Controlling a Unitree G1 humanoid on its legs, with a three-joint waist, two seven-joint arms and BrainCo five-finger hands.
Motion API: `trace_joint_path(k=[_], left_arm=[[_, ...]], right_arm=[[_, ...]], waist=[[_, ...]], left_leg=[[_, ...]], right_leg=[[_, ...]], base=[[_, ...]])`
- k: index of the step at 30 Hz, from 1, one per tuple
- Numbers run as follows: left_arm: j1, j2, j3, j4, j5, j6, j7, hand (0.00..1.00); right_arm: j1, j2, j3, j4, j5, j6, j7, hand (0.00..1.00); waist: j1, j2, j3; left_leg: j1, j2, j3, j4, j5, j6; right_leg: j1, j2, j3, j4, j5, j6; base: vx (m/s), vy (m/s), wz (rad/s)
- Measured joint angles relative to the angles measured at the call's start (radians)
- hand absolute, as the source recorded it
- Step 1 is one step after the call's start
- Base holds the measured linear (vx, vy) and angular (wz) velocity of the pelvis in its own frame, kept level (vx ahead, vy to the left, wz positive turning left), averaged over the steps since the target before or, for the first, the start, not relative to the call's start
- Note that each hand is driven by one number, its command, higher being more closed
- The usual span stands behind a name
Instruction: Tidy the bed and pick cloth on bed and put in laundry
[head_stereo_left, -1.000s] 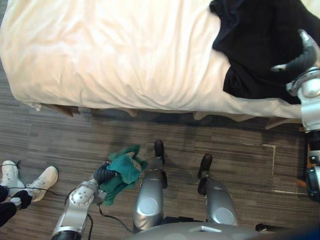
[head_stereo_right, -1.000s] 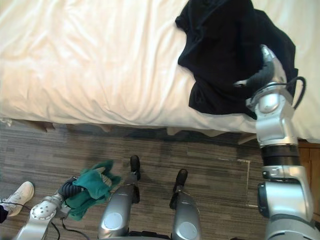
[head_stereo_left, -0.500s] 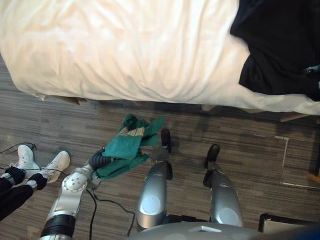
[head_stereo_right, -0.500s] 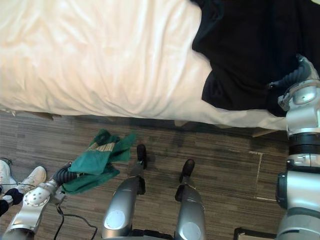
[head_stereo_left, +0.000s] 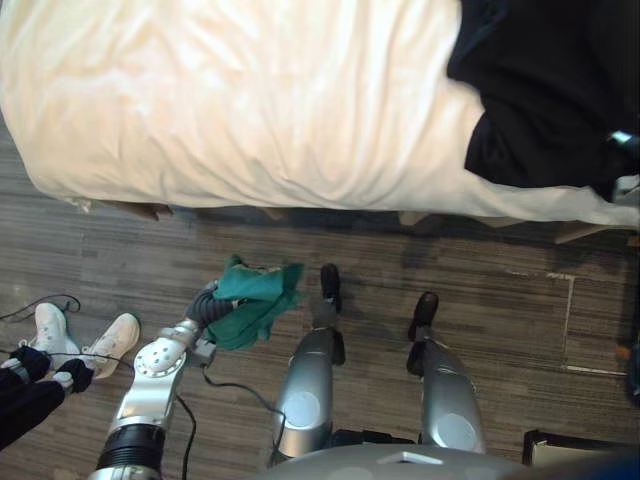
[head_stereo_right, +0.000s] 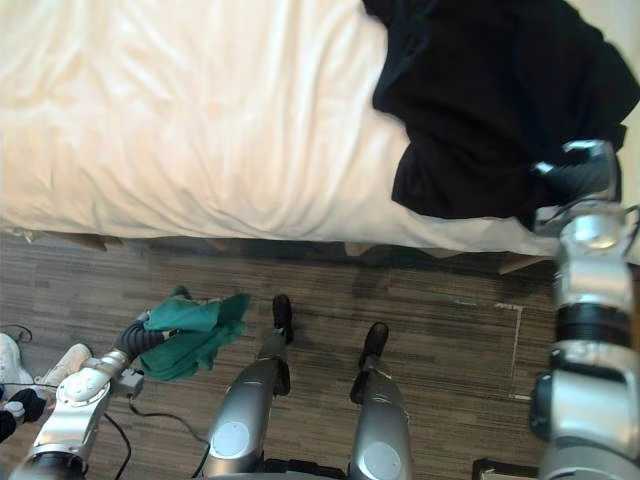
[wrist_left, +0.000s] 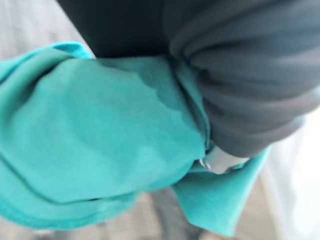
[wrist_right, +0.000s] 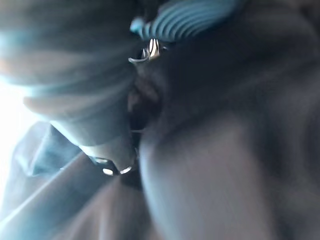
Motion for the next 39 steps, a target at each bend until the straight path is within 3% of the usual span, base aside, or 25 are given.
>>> trace_joint_path(k=[3, 7, 10, 12, 16, 20, 24, 26, 28, 36, 39], left_arm=[[0.037, -0.058, 0.002, -0.072, -0.056, 0.022, -0.003, 1.00], [0.144, -0.174, 0.004, -0.084, -0.125, 0.021, -0.050, 1.00], [0.208, -0.231, -0.004, -0.086, -0.125, 0.015, -0.088, 1.00], [0.271, -0.268, -0.017, -0.093, -0.127, 0.005, -0.123, 1.00], [0.357, -0.309, -0.042, -0.104, -0.163, -0.008, -0.156, 1.00], [0.431, -0.325, -0.043, -0.104, -0.195, -0.009, -0.163, 1.00], [0.495, -0.327, -0.044, -0.163, -0.271, -0.009, -0.184, 1.00], [0.510, -0.327, -0.044, -0.203, -0.289, -0.007, -0.185, 1.00], [0.515, -0.330, -0.045, -0.224, -0.303, -0.003, -0.184, 1.00], [0.537, -0.344, -0.079, -0.230, -0.347, 0.022, -0.134, 1.00], [0.541, -0.341, -0.076, -0.230, -0.347, 0.016, -0.106, 1.00]], right_arm=[[0.124, 0.160, -0.009, -0.070, 0.109, -0.045, 0.006, 1.00], [0.360, 0.402, 0.041, -0.035, 0.270, -0.089, 0.092, 1.00], [0.498, 0.511, 0.075, -0.035, 0.334, -0.118, 0.142, 1.00], [0.621, 0.563, 0.096, -0.046, 0.375, -0.144, 0.188, 1.00], [0.780, 0.610, 0.105, -0.138, 0.446, -0.170, 0.281, 1.00], [0.926, 0.629, 0.132, -0.304, 0.497, -0.200, 0.388, 1.00], [1.010, 0.661, 0.149, -0.427, 0.497, -0.202, 0.436, 1.00], [1.032, 0.663, 0.170, -0.462, 0.491, -0.201, 0.437, 1.00], [1.042, 0.664, 0.182, -0.492, 0.470, -0.201, 0.434, 1.00], [1.062, 0.653, 0.207, -0.483, 0.193, -0.163, 0.334, 1.00], [1.058, 0.653, 0.213, -0.433, 0.140, -0.163, 0.307, 1.00]], waist=[[-0.011, -0.007, -0.004], [-0.017, -0.011, -0.063], [-0.021, -0.009, -0.096], [-0.031, -0.012, -0.159], [-0.048, -0.021, -0.246], [-0.050, -0.048, -0.336], [-0.054, -0.074, -0.392], [-0.053, -0.083, -0.410], [-0.051, -0.073, -0.426], [-0.048, -0.083, -0.456], [-0.047, -0.089, -0.462]], left_leg=[[0.058, 0.004, 0.003, 0.000, -0.009, -0.012], [0.110, 0.008, 0.029, -0.001, -0.034, -0.023], [0.161, 0.008, 0.052, -0.008, -0.049, -0.023], [0.197, 0.007, 0.069, -0.008, -0.067, -0.020], [0.251, 0.016, 0.096, -0.009, -0.097, -0.021], [0.320, 0.028, 0.176, -0.008, -0.141, -0.022], [0.368, 0.031, 0.210, 0.023, -0.167, -0.035], [0.380, 0.031, 0.212, 0.023, -0.175, -0.037], [0.385, 0.030, 0.213, 0.024, -0.179, -0.039], [0.394, -0.001, 0.159, 0.020, -0.203, -0.032], [0.381, -0.031, 0.107, 0.020, -0.209, -0.022]], right_leg=[[0.055, 0.002, 0.002, 0.000, -0.009, -0.001], [0.095, 0.004, 0.014, 0.006, -0.030, 0.005], [0.137, 0.005, 0.030, 0.001, -0.035, 0.009], [0.170, 0.003, 0.037, -0.010, -0.044, 0.014], [0.224, -0.001, 0.041, -0.026, -0.055, 0.016], [0.286, -0.002, 0.051, -0.032, -0.076, 0.021], [0.345, -0.014, 0.039, -0.033, -0.098, 0.031], [0.359, -0.016, 0.034, -0.034, -0.101, 0.031], [0.363, -0.018, 0.029, -0.035, -0.102, 0.031], [0.405, -0.052, -0.033, -0.021, -0.130, 0.050], [0.411, -0.075, -0.052, 0.022, -0.157, 0.065]], base=[[0.03, -0.004, -0.03], [0.05, 0.002, -0.09], [0.09, 0.000, -0.16], [0.11, -0.003, -0.18], [0.11, -0.015, -0.13], [0.11, -0.011, -0.13], [0.12, -0.008, -0.02], [0.07, -0.008, -0.01], [0.05, 0.000, -0.02], [0.03, 0.005, 0.20], [0.06, 0.020, 0.53]])
